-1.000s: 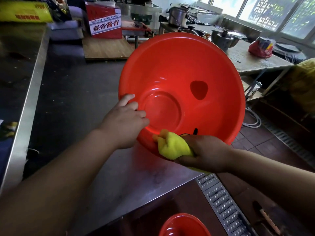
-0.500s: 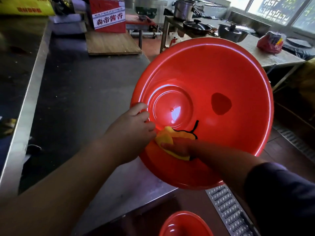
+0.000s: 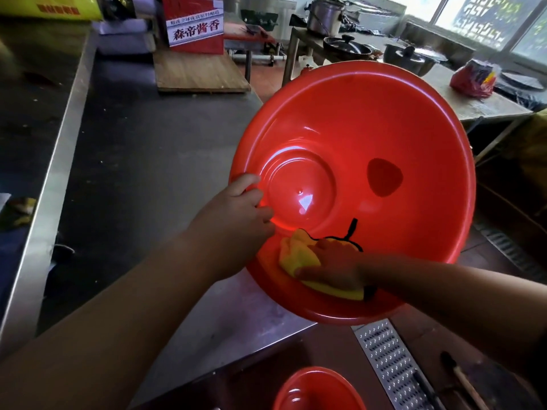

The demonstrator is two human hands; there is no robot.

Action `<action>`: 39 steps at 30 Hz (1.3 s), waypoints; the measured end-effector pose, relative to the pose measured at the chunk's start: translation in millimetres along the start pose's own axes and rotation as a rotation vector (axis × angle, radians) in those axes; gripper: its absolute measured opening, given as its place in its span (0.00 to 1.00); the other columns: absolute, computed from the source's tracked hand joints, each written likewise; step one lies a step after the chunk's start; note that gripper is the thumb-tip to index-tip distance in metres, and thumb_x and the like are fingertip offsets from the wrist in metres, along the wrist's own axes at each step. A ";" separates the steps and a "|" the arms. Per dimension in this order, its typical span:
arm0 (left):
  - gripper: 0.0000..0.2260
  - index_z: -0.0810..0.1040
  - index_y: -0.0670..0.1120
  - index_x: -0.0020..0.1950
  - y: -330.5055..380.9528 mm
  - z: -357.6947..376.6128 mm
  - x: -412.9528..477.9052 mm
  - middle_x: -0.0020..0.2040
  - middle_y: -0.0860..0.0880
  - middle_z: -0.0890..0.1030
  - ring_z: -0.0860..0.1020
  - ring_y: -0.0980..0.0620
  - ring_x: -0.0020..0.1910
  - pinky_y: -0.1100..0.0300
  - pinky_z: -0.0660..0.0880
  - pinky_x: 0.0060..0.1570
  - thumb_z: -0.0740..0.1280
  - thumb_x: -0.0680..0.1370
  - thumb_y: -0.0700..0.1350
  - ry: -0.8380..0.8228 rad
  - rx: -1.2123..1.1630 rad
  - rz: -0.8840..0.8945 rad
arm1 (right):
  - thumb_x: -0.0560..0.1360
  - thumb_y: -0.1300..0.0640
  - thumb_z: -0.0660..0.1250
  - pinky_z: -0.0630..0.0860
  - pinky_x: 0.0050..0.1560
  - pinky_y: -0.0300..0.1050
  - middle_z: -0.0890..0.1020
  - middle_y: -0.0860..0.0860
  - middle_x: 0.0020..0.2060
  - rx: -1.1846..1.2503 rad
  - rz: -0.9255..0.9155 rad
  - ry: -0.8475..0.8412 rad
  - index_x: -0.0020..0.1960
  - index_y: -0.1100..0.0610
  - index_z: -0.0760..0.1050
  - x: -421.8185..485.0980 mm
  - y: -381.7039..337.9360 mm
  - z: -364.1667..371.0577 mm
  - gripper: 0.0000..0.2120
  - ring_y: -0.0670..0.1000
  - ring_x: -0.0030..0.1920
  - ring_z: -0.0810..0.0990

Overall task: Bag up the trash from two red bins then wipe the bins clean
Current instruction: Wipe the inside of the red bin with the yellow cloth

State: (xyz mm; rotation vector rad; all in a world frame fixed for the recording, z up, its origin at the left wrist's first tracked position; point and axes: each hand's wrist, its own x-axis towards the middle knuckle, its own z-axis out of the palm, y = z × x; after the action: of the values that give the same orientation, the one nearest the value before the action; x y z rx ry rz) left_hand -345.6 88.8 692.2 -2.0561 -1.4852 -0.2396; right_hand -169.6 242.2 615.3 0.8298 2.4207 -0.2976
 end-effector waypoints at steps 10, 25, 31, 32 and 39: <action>0.19 0.78 0.46 0.29 2.7 1.8 4.1 0.28 0.49 0.74 0.73 0.46 0.31 0.48 0.69 0.61 0.50 0.70 0.35 0.001 0.046 0.053 | 0.77 0.53 0.63 0.67 0.52 0.48 0.77 0.61 0.50 0.489 -0.185 0.090 0.54 0.57 0.77 23.5 -18.4 -1.0 0.10 0.57 0.52 0.77; 0.19 0.78 0.48 0.30 -15.8 -6.0 11.2 0.27 0.51 0.73 0.74 0.46 0.31 0.46 0.69 0.61 0.49 0.67 0.39 -0.171 0.048 -0.012 | 0.73 0.30 0.56 0.64 0.66 0.44 0.72 0.44 0.68 -0.004 -0.251 0.015 0.70 0.42 0.64 -100.5 13.0 -25.3 0.29 0.48 0.67 0.69; 0.17 0.74 0.49 0.28 -19.5 -10.4 4.7 0.27 0.52 0.72 0.71 0.46 0.30 0.51 0.63 0.55 0.46 0.64 0.40 -0.261 0.020 -0.098 | 0.60 0.21 0.45 0.70 0.52 0.44 0.80 0.46 0.53 -0.157 -0.249 0.280 0.56 0.48 0.74 -90.5 10.0 -26.1 0.42 0.50 0.54 0.77; 0.17 0.73 0.50 0.28 -19.4 -11.3 1.8 0.27 0.52 0.72 0.72 0.46 0.30 0.51 0.63 0.54 0.46 0.63 0.40 -0.284 0.011 -0.113 | 0.59 0.21 0.43 0.69 0.49 0.44 0.81 0.46 0.51 -0.159 -0.251 0.341 0.53 0.49 0.74 -90.7 10.3 -27.5 0.41 0.51 0.52 0.77; 0.11 0.76 0.49 0.32 -3.8 -21.9 5.5 0.32 0.52 0.76 0.75 0.47 0.34 0.51 0.67 0.51 0.55 0.61 0.43 -0.398 -0.014 -0.210 | 0.68 0.23 0.44 0.61 0.45 0.45 0.81 0.50 0.47 -0.148 -0.197 0.475 0.40 0.49 0.65 -91.3 -2.7 -38.5 0.30 0.54 0.51 0.78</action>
State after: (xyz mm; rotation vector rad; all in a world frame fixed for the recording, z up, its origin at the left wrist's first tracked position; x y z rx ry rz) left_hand -342.9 81.9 713.8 -2.0390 -1.9449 0.0856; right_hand -128.4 209.2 699.1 0.6504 2.9322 0.0138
